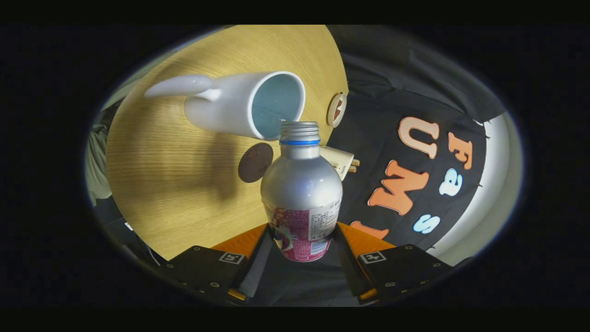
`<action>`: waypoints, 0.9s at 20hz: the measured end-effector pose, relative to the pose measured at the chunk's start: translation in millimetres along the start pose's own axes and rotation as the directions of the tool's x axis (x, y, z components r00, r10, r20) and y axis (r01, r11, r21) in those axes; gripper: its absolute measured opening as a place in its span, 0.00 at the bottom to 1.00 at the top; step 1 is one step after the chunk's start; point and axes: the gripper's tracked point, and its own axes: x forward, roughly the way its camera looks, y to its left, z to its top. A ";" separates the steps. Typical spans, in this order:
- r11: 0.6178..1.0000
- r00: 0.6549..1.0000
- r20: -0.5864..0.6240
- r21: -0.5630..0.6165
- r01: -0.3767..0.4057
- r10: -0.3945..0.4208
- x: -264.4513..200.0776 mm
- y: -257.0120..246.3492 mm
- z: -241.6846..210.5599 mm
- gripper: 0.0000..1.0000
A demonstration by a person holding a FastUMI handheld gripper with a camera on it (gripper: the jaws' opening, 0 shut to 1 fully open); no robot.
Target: Take the bottle from table, then pour the juice into the cup, finally place the bottle on the coaster
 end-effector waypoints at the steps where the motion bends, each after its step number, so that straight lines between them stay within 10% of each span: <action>1: 1.000 1.000 -0.002 -0.006 -0.001 0.001 2.7 -1.7 -0.6 0.75; 18: 0.996 1.000 -0.010 -0.083 -0.010 0.010 2.2 -9.8 -0.6 0.75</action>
